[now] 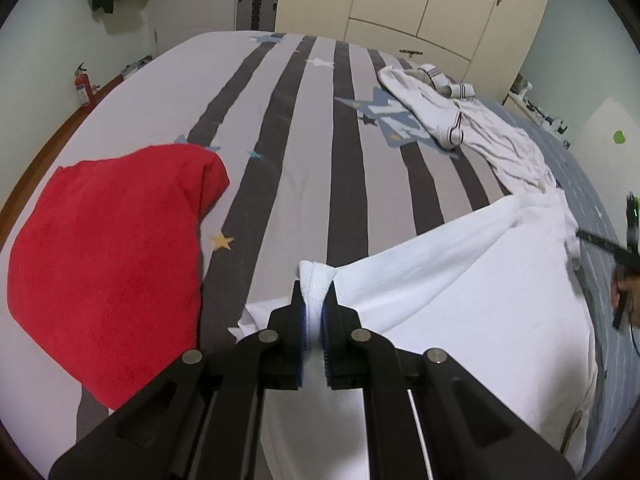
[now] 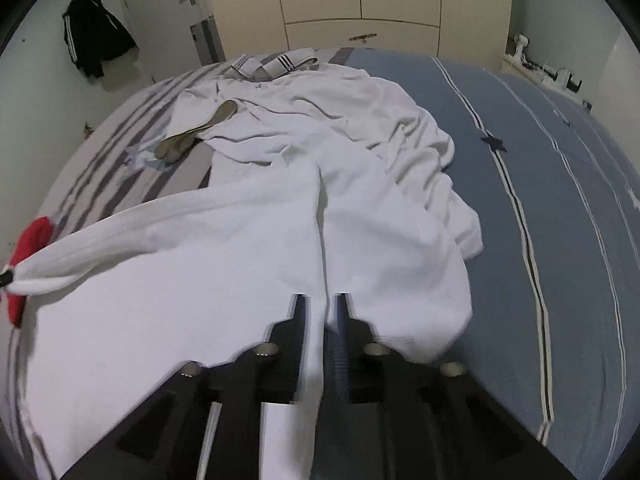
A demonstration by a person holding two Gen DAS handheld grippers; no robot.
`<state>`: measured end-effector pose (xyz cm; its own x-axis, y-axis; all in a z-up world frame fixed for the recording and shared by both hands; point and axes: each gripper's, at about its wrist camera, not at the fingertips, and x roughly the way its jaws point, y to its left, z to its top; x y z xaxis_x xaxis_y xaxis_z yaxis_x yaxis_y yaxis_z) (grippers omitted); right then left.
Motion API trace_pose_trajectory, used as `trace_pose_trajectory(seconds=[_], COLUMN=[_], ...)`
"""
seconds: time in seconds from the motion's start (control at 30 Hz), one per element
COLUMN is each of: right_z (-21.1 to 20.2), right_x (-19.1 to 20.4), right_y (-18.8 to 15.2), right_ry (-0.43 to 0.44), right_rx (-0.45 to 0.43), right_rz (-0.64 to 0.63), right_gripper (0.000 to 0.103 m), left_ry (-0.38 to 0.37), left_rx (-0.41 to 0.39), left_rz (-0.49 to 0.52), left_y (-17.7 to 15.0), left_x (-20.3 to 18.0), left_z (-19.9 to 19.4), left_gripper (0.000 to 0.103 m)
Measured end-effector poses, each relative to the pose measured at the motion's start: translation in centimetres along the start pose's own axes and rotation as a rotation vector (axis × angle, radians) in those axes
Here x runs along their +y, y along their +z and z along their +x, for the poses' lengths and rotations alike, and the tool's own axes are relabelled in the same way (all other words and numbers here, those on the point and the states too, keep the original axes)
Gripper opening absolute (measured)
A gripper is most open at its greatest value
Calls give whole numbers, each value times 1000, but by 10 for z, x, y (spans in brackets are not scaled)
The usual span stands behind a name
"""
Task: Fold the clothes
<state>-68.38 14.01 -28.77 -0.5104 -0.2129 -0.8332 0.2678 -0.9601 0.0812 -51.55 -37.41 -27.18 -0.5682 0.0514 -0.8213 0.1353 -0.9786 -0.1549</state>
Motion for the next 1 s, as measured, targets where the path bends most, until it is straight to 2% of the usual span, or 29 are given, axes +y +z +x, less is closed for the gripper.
trace_pose_trajectory(seconds=[0.07, 0.23, 0.5, 0.57, 0.6, 0.63, 0.67, 1.0], right_z=[14, 37, 77, 75, 73, 69, 63, 2], right_x=[1, 8, 13, 15, 16, 17, 18, 15], right_y=[12, 39, 62, 63, 64, 64, 64, 31], right_ry=[3, -2, -14, 1, 10, 15, 18, 105], right_rx=[4, 2, 51, 46, 40, 32, 20, -60], right_rz=[17, -13, -40, -58, -67, -71, -72, -2], right_gripper=[31, 31, 31, 28, 23, 9, 6, 4], left_ry=[-1, -4, -1, -2, -3, -4, -5, -14], left_rx=[4, -3, 10, 13, 12, 11, 10, 6], left_rz=[4, -12, -11, -20, -22, -24, -26, -39], left_y=[-2, -6, -9, -9, -9, -10, -10, -19], left_x=[-1, 5, 11, 13, 13, 13, 13, 8], left_z=[1, -2, -1, 1, 0, 0, -1, -15], left_gripper=[5, 5, 5, 5, 5, 5, 5, 5])
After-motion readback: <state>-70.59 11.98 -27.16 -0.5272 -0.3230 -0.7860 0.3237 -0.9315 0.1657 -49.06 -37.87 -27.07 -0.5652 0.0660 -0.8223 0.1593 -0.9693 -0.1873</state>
